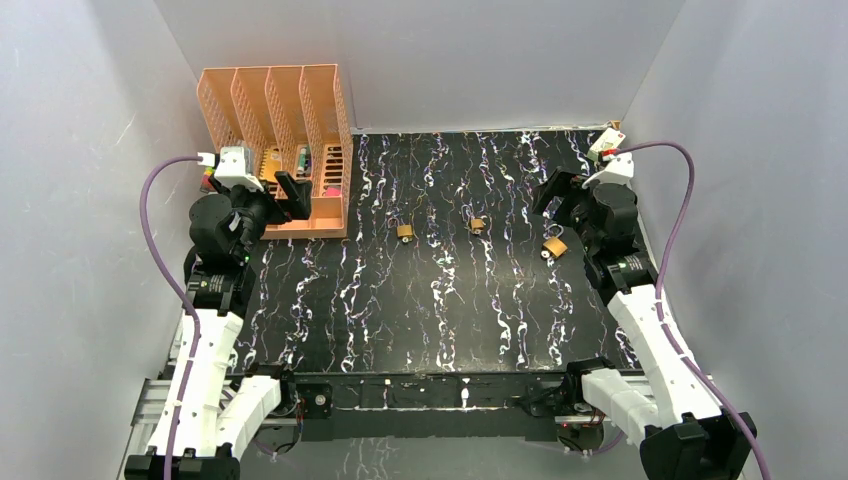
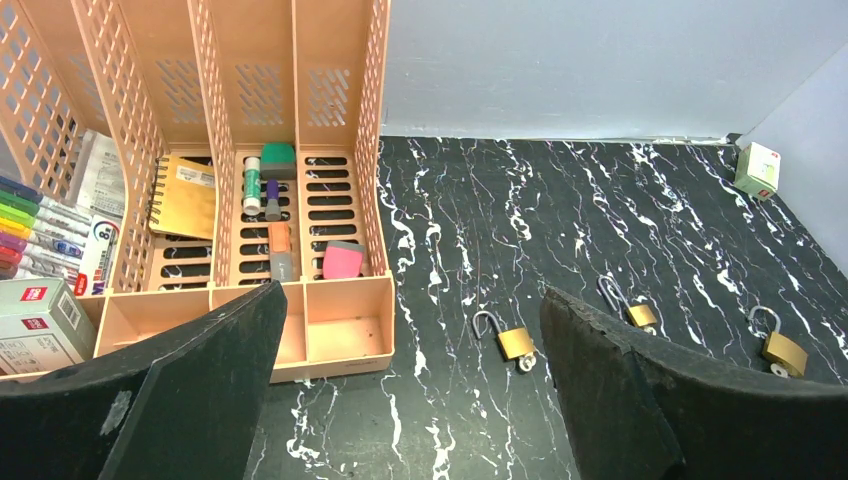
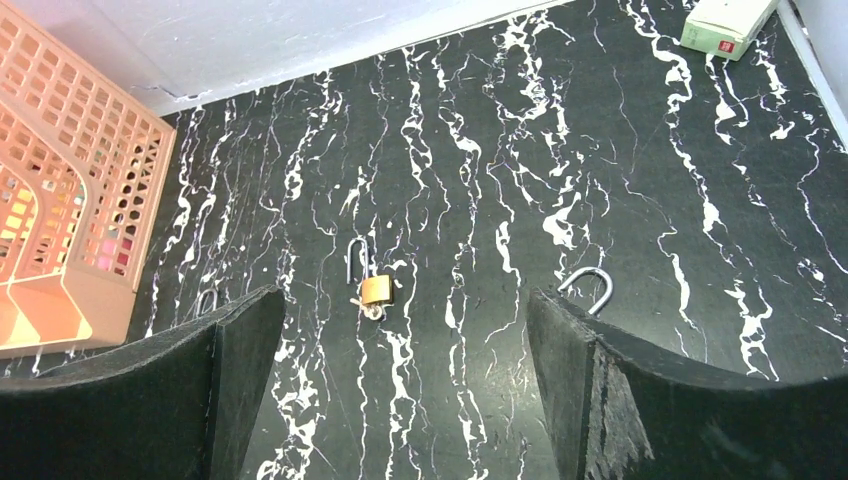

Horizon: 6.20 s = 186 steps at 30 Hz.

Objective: Lock with the key
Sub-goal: Pick up the lock from the center of the board.

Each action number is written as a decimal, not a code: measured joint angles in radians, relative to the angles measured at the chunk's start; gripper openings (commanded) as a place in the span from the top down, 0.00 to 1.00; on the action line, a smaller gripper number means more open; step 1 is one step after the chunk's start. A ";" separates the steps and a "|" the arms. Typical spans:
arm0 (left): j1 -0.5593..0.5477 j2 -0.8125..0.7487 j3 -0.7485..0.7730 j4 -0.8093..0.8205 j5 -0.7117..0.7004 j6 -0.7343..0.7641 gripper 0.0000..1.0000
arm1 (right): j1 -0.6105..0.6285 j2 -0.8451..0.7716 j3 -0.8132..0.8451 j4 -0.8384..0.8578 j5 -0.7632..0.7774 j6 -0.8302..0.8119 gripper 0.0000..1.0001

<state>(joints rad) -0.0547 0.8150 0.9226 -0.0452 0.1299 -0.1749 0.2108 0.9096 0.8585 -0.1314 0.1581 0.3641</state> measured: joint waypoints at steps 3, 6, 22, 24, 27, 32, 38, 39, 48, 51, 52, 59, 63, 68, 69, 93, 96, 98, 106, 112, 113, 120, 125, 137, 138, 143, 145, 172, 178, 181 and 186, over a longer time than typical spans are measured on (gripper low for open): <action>0.000 0.000 0.000 0.000 -0.004 -0.001 0.02 | -0.001 -0.003 0.000 0.010 0.004 -0.001 0.01; -0.001 0.000 0.002 0.000 -0.018 -0.002 0.02 | -0.001 -0.028 -0.013 0.042 0.001 -0.007 0.02; -0.001 0.074 0.064 0.161 -0.064 0.062 0.02 | -0.001 0.005 -0.056 0.108 -0.031 0.025 0.02; -0.001 0.117 0.032 0.233 -0.069 0.072 0.02 | -0.001 0.011 -0.056 0.102 -0.032 0.031 0.01; -0.002 0.207 -0.008 0.339 -0.107 0.061 0.02 | -0.001 0.016 -0.051 0.086 -0.042 0.051 0.01; -0.003 0.309 -0.074 0.476 -0.261 -0.031 0.02 | -0.001 0.037 -0.048 0.058 -0.068 0.081 0.01; -0.026 0.512 0.113 0.306 -0.505 -0.060 0.02 | 0.011 0.050 -0.057 0.048 -0.117 0.079 0.01; -0.037 0.535 0.133 0.302 -0.526 -0.044 0.02 | 0.021 0.058 -0.058 0.050 -0.119 0.077 0.01; -0.083 0.403 0.010 0.266 -0.544 -0.001 0.02 | 0.396 0.312 -0.005 0.071 -0.057 0.017 0.02; -0.078 0.368 -0.046 0.275 -0.500 -0.010 0.02 | 0.495 0.442 0.074 0.073 -0.007 0.018 0.01; -0.077 0.368 -0.048 0.269 -0.469 -0.010 0.02 | 0.515 0.479 0.098 0.076 0.004 0.019 0.01; -0.043 0.372 0.028 0.093 0.040 0.027 0.02 | 0.621 0.744 0.336 0.075 0.102 0.017 0.01; -0.027 0.358 0.126 -0.077 0.317 0.077 0.02 | 0.640 0.838 0.422 0.072 0.122 0.019 0.01; -0.014 0.375 0.335 -0.372 0.644 0.225 0.02 | 0.639 0.953 0.512 0.050 0.138 0.025 0.01; -0.014 0.372 0.357 -0.405 0.679 0.249 0.02 | 0.640 0.980 0.533 0.046 0.142 0.026 0.02; -0.010 0.232 0.105 -0.157 0.426 0.194 0.02 | 0.635 1.258 0.723 -0.044 0.238 0.078 0.26; -0.010 0.229 0.101 -0.154 0.415 0.194 0.02 | 0.635 1.273 0.733 -0.056 0.250 0.077 0.29; -0.010 0.222 0.095 -0.152 0.404 0.194 0.02 | 0.635 1.290 0.741 -0.055 0.266 0.076 0.31; -0.010 0.188 0.082 -0.141 0.393 0.195 0.02 | 0.633 1.294 0.741 -0.051 0.288 0.074 0.45; -0.010 0.186 0.073 -0.138 0.393 0.195 0.02 | 0.632 1.308 0.758 -0.043 0.299 0.069 0.60; -0.010 0.186 0.072 -0.139 0.393 0.195 0.02 | 0.632 1.309 0.761 -0.043 0.300 0.067 0.63; -0.010 0.187 0.069 -0.142 0.389 0.195 0.02 | 0.625 1.280 0.690 0.055 0.209 -0.035 0.63; -0.010 0.195 0.069 -0.142 0.398 0.194 0.02 | 0.586 1.085 0.432 0.133 -0.054 -0.143 0.63; -0.008 0.314 0.076 -0.134 0.890 0.155 0.05 | 0.481 0.511 0.225 0.127 -0.572 -0.238 0.61; -0.009 0.336 0.077 -0.133 0.930 0.146 0.07 | 0.481 0.484 0.225 0.125 -0.607 -0.239 0.60; -0.034 0.388 0.079 -0.132 1.075 0.125 0.12 | 0.463 0.438 0.228 0.093 -0.733 -0.239 0.60; -0.041 0.384 0.079 -0.122 1.122 0.122 0.12 | 0.459 0.440 0.228 0.071 -0.752 -0.240 0.60; -0.172 0.436 0.079 -0.067 1.112 0.055 0.32 | 0.458 0.501 0.285 0.097 -0.894 -0.184 0.62; -0.184 0.456 0.079 -0.066 1.089 0.040 0.40 | 0.459 0.502 0.296 0.097 -0.894 -0.184 0.62; -0.184 0.458 0.079 -0.066 1.085 0.035 0.48 | 0.459 0.502 0.299 0.101 -0.894 -0.184 0.62; -0.184 0.458 0.080 -0.061 1.085 0.028 0.72 | 0.459 0.502 0.299 0.101 -0.894 -0.185 0.62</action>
<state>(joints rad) -0.2390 1.2728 1.0023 -0.1059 1.2152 -0.1467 0.6697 1.4113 1.1580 -0.0303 -0.7361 0.1795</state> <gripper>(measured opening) 0.357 0.479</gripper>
